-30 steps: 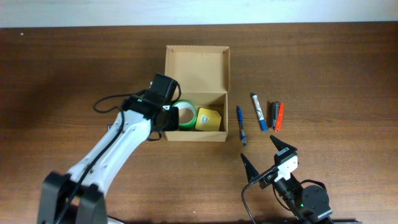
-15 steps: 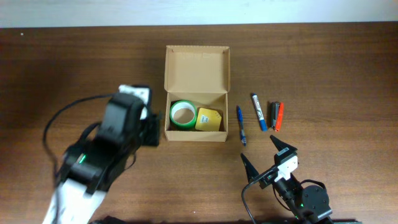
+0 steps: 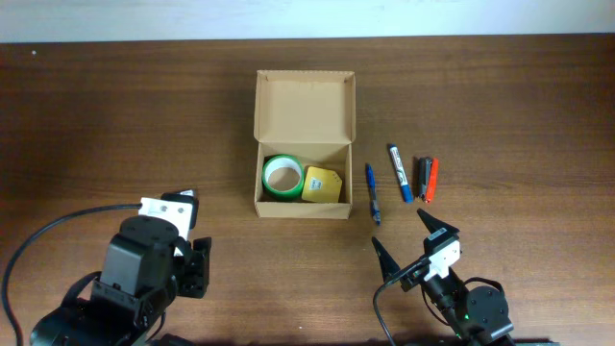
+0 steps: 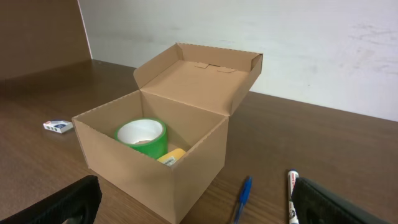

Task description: Pack container

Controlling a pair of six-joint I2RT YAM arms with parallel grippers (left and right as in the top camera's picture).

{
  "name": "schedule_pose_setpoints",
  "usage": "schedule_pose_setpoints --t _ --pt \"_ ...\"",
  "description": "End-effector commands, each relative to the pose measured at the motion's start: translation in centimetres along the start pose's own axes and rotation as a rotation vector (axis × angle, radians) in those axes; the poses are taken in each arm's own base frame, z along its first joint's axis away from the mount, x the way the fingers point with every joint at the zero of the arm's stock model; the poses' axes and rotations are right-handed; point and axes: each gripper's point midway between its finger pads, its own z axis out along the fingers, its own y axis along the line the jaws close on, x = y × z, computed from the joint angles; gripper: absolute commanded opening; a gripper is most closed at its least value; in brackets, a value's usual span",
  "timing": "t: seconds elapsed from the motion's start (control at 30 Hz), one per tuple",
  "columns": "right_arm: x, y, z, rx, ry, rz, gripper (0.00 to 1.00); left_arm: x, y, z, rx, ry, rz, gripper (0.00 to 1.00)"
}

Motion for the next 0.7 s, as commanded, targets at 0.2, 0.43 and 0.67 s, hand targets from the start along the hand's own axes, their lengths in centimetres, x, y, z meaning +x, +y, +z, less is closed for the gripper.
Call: schedule_pose_setpoints --t 0.2,0.43,0.67 --pt "0.2 0.0 0.0 0.002 -0.002 -0.003 0.99 -0.4 0.3 -0.4 -0.017 -0.018 0.007 1.00" --pt "-2.3 2.1 -0.2 -0.136 -0.081 0.336 0.99 -0.4 0.3 -0.4 -0.017 -0.018 0.001 0.99" --pt "-4.0 1.5 -0.4 -0.156 -0.125 0.894 0.99 -0.4 0.3 -0.4 -0.017 -0.018 0.002 1.00"
